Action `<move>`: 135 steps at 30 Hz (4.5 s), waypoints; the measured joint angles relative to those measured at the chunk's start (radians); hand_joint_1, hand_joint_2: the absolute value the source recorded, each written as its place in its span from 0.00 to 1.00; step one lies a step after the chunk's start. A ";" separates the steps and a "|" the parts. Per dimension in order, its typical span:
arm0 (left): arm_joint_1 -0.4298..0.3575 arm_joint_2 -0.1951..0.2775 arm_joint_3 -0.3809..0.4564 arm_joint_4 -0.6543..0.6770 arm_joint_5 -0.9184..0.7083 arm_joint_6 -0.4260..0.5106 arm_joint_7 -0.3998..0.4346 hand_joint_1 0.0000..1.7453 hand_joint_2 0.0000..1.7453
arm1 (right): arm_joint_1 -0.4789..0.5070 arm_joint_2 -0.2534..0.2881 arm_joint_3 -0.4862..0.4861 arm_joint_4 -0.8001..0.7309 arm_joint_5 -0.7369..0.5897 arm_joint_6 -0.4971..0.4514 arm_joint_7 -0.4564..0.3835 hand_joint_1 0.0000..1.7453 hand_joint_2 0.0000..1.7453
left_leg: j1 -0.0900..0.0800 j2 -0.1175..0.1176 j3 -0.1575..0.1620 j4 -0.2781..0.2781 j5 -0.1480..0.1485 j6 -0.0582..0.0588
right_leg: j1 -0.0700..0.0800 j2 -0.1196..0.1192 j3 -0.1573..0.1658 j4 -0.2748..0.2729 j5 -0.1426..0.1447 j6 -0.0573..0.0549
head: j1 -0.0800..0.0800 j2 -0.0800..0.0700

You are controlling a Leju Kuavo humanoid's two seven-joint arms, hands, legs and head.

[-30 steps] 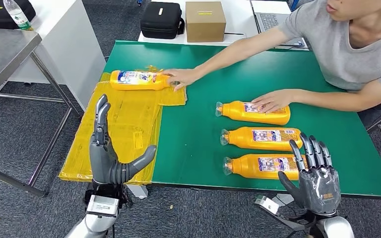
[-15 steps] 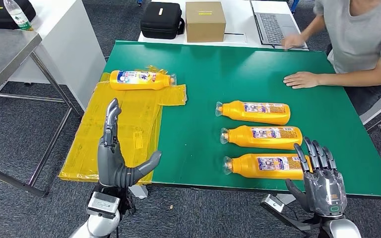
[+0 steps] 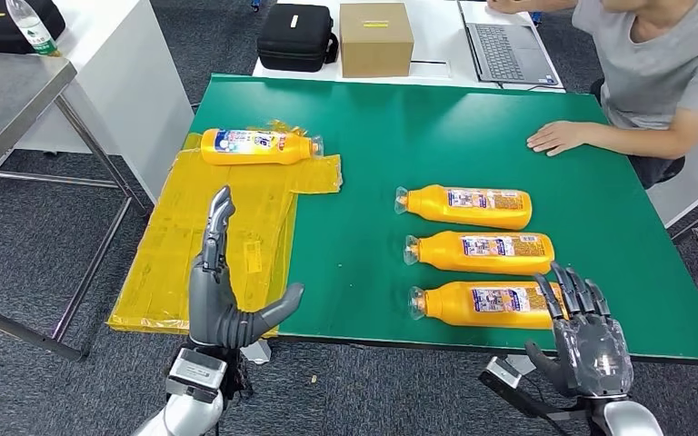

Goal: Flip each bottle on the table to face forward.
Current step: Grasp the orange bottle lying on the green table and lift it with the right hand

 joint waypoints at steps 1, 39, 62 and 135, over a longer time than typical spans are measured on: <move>-0.004 0.002 -0.006 0.000 0.005 0.000 0.003 0.00 1.00 | -0.001 -0.002 -0.001 0.006 -0.012 0.006 0.000 0.00 1.00 | 0.000 0.000 0.000 0.000 0.000 0.000 | 0.000 0.000 0.000 0.000 0.000 0.000 | 0.000 0.000; -0.078 0.010 -0.093 0.047 0.060 -0.014 0.014 0.00 1.00 | -0.243 -0.029 0.060 0.469 -0.069 -0.128 -0.136 0.00 1.00 | 0.000 0.001 0.000 0.000 0.001 0.000 | 0.000 0.001 0.000 0.000 0.001 0.000 | 0.000 0.000; -0.130 -0.012 -0.112 0.091 0.134 -0.015 -0.036 0.00 1.00 | -0.451 -0.032 0.200 0.773 -0.134 -0.160 -0.252 0.00 1.00 | 0.000 0.001 0.001 0.000 0.001 0.000 | 0.000 0.001 0.001 0.000 0.001 0.000 | 0.000 0.000; -0.118 -0.051 -0.064 0.152 0.438 -0.031 -0.067 0.00 1.00 | -0.469 0.131 0.197 0.805 -1.141 -0.250 -0.725 1.00 1.00 | 0.000 0.001 0.001 0.000 0.001 0.000 | 0.000 0.002 0.001 0.000 0.002 -0.001 | 0.000 0.000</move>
